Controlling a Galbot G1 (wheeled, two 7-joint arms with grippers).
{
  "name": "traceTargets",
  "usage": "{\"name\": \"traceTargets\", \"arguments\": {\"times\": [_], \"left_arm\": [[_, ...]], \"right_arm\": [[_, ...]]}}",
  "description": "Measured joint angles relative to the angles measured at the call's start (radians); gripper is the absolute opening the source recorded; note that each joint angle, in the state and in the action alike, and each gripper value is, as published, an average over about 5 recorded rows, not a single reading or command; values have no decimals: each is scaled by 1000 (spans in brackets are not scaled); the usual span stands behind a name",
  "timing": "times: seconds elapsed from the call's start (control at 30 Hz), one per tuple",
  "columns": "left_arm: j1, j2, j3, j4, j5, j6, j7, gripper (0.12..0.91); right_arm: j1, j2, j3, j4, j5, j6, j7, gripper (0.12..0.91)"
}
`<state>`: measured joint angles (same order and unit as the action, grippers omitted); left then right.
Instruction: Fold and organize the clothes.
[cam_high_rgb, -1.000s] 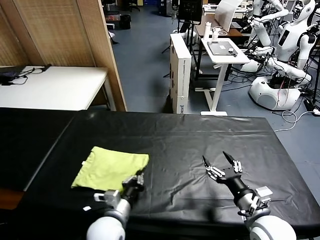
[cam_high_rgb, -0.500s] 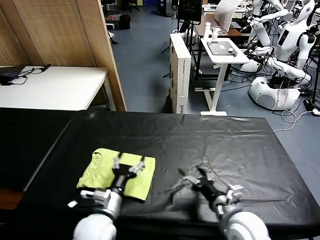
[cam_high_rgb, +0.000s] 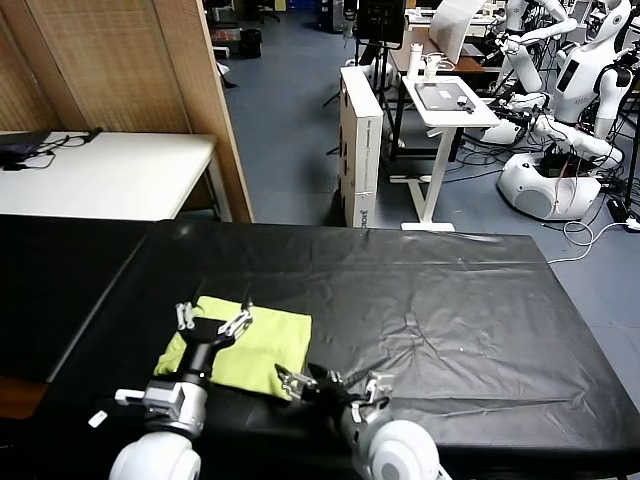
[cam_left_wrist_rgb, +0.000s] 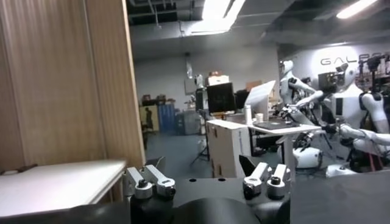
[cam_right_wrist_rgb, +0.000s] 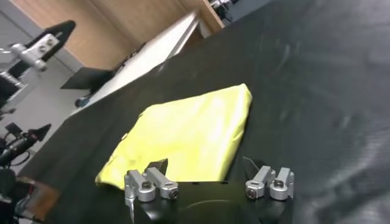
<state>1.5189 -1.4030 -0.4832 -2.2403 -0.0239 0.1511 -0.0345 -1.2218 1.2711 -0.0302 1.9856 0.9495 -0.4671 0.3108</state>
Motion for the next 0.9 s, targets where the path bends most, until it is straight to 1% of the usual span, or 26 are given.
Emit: {"name": "traceTargets", "arguments": {"times": [0.07, 0.13, 0.2, 0.33, 0.37, 0.43, 0.47, 0.5, 0.53, 0.57, 0.6, 0.7, 0.8, 0.9], "left_arm": [[5, 0, -8, -4, 0, -3, -1, 907], [10, 0, -14, -7, -1, -7, -2, 907], [12, 0, -19, -8, -3, -10, -2, 907], [14, 1, -22, -9, -8, -12, -3, 907], [14, 2, -23, -9, -9, -12, -3, 907], [14, 4, -24, -8, -11, -12, -5, 907], [13, 5, -25, -7, -13, -12, -8, 907], [13, 6, -26, -6, -16, -14, -13, 907], [12, 8, -27, -3, -19, -17, -19, 907], [11, 9, -28, 0, -22, -20, -26, 907], [10, 11, -29, 4, -26, -23, -32, 907], [7, 14, -31, 14, -37, -27, -41, 907], [10, 16, -30, 17, -61, -13, -42, 907], [20, 25, -26, 14, -106, 14, -48, 907]], "right_arm": [[3, 7, 1, -11, 0, 2, 0, 896], [3, 10, 4, -18, 0, 3, 0, 844], [2, 11, 9, -23, 0, 4, 0, 756], [-1, 15, 19, -30, -1, 4, 0, 530], [-2, 15, 23, -28, -2, 4, 0, 455], [-6, 11, 35, -23, -3, 1, 2, 341], [-7, 7, 43, -18, -3, -2, 3, 269], [-7, 1, 53, -13, -4, -6, 5, 216], [-5, -6, 64, -9, -6, -10, 6, 188], [-2, -15, 77, -6, -9, -14, 6, 161], [1, -26, 91, -3, -12, -17, 5, 154], [12, -68, 135, 0, -19, -26, 1, 162], [11, -113, 171, 10, -24, -44, -1, 155], [-3, -154, 198, 29, -49, -78, -5, 155]]}}
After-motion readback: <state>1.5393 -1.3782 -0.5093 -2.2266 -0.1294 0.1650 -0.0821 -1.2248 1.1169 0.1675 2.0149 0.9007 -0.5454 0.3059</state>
